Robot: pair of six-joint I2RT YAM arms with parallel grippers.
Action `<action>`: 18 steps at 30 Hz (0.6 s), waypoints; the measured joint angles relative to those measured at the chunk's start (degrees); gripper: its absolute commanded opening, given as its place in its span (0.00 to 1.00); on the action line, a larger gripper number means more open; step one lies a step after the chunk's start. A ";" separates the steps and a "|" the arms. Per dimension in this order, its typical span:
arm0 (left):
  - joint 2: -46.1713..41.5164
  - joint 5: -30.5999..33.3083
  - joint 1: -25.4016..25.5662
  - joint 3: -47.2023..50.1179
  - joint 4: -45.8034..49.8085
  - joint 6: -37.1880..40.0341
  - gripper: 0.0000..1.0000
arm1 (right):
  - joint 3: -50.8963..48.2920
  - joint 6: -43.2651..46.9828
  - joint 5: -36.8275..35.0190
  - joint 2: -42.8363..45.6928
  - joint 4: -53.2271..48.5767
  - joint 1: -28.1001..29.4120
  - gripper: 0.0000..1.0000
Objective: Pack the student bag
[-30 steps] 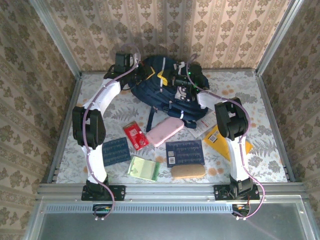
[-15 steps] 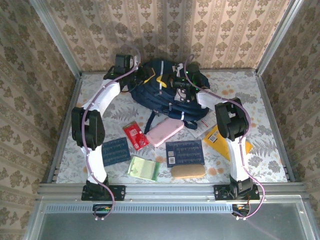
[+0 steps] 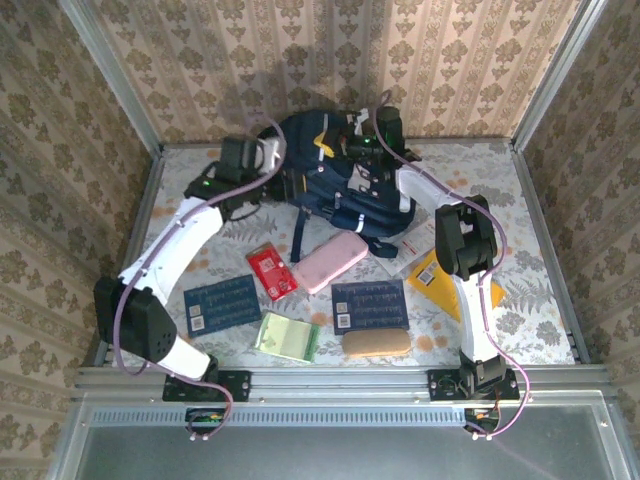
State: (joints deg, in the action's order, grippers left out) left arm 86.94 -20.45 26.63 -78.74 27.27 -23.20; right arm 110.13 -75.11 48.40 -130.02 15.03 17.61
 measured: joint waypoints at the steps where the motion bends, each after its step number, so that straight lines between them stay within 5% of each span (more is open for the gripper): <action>1: 0.31 1.11 1.01 1.60 0.26 1.01 0.38 | 1.25 0.04 -0.02 -0.28 -1.16 -0.13 0.00; 11: 6.03 11.26 2.54 4.42 1.55 7.15 0.53 | 10.60 1.46 0.00 -2.51 -13.31 -0.26 0.00; 18: 9.94 12.90 2.54 2.38 0.76 7.87 0.49 | 10.69 0.76 0.07 -2.56 -13.62 -0.26 0.00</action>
State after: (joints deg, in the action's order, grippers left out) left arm 96.88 -7.55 29.17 -76.36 28.03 -15.33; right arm 120.81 -74.35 48.47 -132.57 1.41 17.34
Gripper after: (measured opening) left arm 0.501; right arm 0.067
